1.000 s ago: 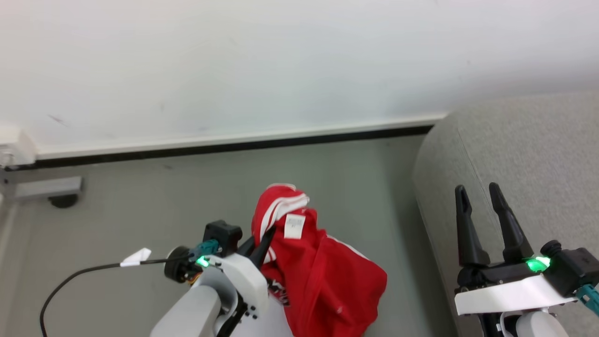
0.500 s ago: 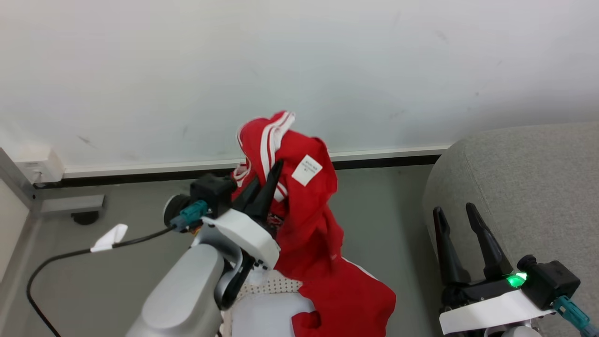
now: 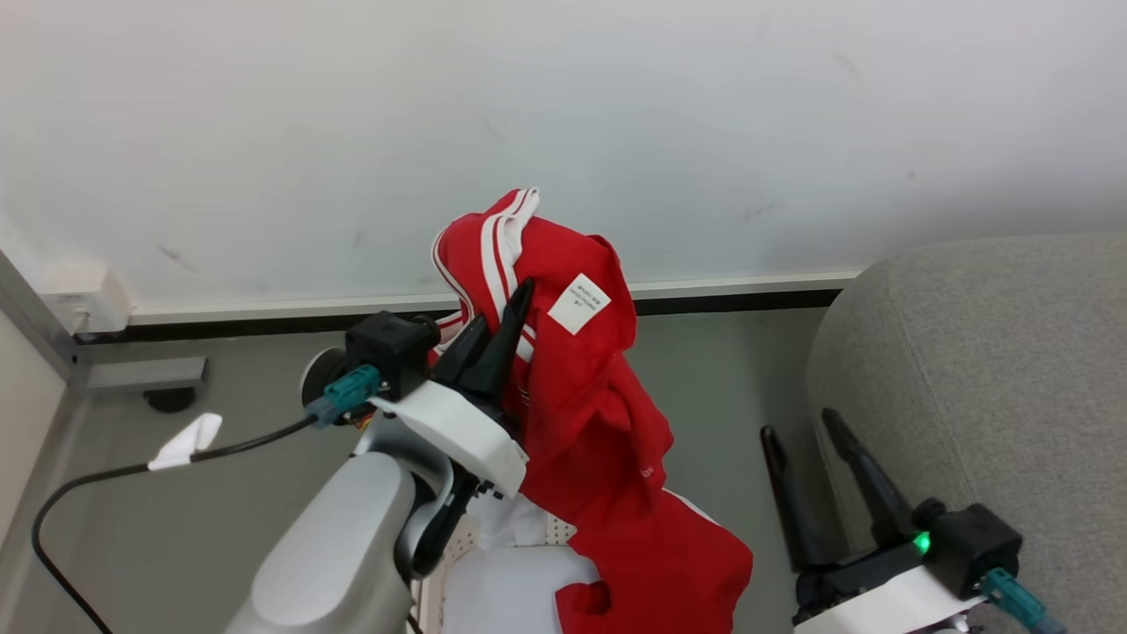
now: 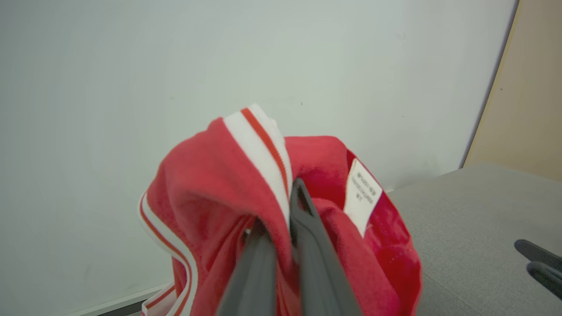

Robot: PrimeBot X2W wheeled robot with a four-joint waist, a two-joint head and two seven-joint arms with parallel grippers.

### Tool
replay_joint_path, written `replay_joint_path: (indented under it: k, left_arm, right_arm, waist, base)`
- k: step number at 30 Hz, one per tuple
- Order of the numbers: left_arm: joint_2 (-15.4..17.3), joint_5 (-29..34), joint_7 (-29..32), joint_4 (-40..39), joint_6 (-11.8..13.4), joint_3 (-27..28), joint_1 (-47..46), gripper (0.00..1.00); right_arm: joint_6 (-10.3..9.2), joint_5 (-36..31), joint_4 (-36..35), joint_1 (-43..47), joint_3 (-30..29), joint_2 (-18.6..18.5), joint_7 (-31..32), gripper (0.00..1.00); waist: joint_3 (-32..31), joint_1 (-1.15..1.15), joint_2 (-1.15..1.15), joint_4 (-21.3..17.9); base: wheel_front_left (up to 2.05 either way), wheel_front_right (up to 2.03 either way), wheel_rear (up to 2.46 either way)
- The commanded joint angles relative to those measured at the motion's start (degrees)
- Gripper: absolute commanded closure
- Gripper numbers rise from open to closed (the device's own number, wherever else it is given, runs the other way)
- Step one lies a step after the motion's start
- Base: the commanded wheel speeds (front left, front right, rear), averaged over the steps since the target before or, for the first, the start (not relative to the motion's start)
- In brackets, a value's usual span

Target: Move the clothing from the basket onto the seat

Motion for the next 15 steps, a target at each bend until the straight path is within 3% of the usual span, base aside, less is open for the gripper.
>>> replay_joint_path:
  k: [1,8,15]
  left_arm:
    - [0.25,-0.28,0.25,-0.76,0.23,-0.12,0.86,1.0]
    - [-1.12,-0.06,1.79,-3.24,-0.25,-2.85,1.7,1.0]
    - [-2.85,-0.42,3.11,-5.13,-0.9,-6.51,2.7,1.0]
  right_arm:
    - [-0.12,-0.92,0.58,-0.7,0.9,-0.28,0.03,0.0]
    - [-0.12,-3.25,6.49,-3.2,8.5,-0.87,0.03,0.0]
    - [-0.12,-4.22,14.39,-6.73,11.24,0.13,0.03,0.0]
  waist:
    - [-0.04,0.0,0.0,0.42]
    - [-0.34,0.0,0.0,3.34]
    - [-0.92,0.0,0.0,7.02]
  base:
    - [0.0,0.0,0.0]
    - [0.0,0.0,0.0]
    - [0.0,0.0,0.0]
